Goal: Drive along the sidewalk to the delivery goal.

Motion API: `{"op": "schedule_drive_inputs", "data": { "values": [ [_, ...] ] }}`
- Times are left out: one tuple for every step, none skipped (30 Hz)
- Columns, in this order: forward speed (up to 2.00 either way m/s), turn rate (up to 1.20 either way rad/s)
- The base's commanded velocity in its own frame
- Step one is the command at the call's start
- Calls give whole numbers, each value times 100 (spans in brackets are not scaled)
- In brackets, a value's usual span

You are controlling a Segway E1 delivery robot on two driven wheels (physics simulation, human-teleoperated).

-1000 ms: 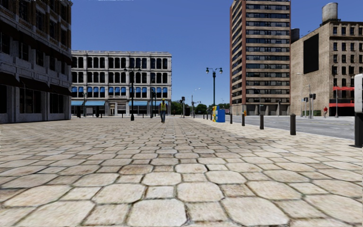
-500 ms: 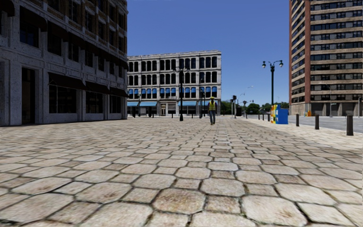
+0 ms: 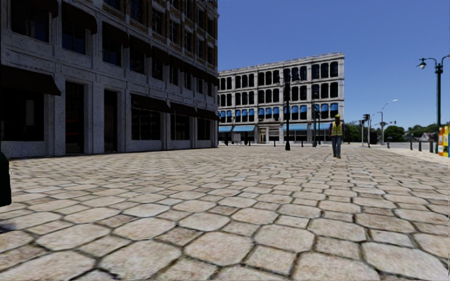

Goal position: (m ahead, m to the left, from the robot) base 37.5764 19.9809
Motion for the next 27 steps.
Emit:
{"op": "schedule_drive_inputs", "data": {
  "values": [
    [200,27],
    [200,5],
    [200,0],
    [200,0],
    [200,0],
    [200,0],
    [200,0],
    [200,0],
    [200,0],
    [200,0],
    [200,0],
    [200,0],
    [200,0],
    [200,0],
    [200,0],
    [200,0],
    [200,0],
    [200,0],
    [200,0],
    [200,0],
    [200,0],
    [200,0],
    [200,0],
    [200,0],
    [200,0],
    [200,0],
    [200,0]
  ]
}}
